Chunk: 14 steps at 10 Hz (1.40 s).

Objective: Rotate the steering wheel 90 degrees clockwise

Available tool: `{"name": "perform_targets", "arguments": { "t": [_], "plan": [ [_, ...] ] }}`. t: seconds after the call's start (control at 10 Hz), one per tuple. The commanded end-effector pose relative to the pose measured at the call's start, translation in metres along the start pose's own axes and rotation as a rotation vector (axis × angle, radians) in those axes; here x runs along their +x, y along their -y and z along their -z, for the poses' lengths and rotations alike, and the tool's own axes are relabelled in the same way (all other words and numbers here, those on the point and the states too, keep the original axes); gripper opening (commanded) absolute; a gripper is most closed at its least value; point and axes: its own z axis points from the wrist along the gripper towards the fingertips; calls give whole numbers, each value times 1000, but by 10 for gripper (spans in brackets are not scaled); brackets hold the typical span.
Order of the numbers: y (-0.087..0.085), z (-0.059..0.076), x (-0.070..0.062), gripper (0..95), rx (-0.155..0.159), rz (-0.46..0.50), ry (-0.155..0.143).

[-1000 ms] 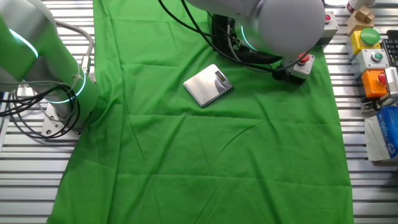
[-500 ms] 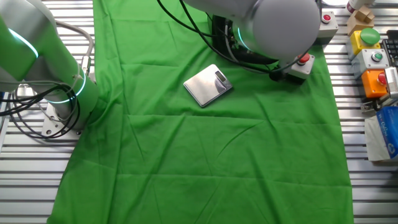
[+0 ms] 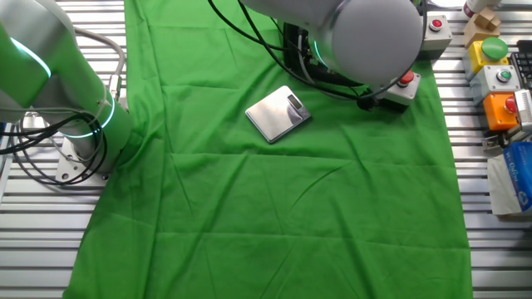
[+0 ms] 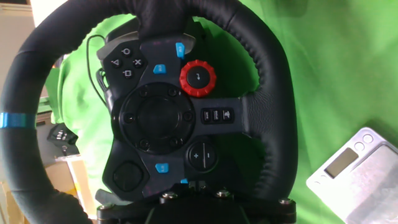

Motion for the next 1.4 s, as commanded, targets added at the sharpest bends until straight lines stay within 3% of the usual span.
{"name": "perform_targets", "arguments": {
  "t": [0.1,1.4],
  "plan": [
    [-2,0,0,0,-5,0,6],
    [-8,0,3,0,-7,0,12]
  ]
}}
